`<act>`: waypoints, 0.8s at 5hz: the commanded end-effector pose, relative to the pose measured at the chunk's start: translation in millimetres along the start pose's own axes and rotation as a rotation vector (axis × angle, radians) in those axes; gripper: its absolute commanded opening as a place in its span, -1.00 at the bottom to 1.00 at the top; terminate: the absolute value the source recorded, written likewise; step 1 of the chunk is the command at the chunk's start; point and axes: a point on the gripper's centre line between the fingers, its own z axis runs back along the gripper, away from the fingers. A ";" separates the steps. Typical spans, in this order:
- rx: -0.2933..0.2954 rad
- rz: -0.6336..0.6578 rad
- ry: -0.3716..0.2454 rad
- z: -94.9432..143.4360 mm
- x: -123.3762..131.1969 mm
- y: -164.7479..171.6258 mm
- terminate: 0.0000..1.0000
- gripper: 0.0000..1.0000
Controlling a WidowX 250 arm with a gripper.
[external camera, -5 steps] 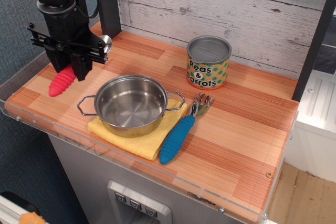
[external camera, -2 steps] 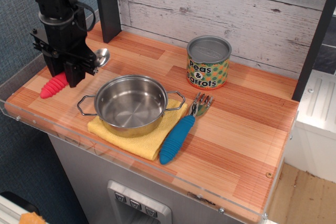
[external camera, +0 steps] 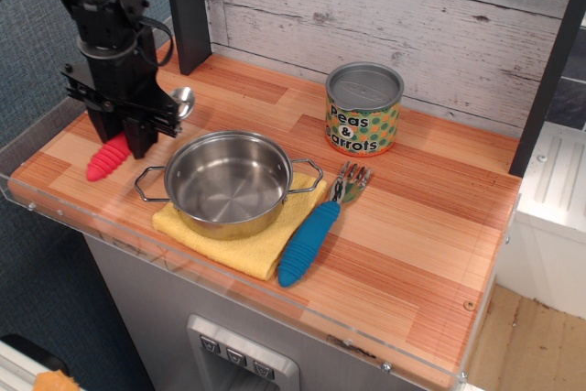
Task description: Place the red spoon to the left of the pot
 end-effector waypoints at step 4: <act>-0.017 -0.018 -0.017 -2.9 -6.8 -1.9 -1.00 -1.00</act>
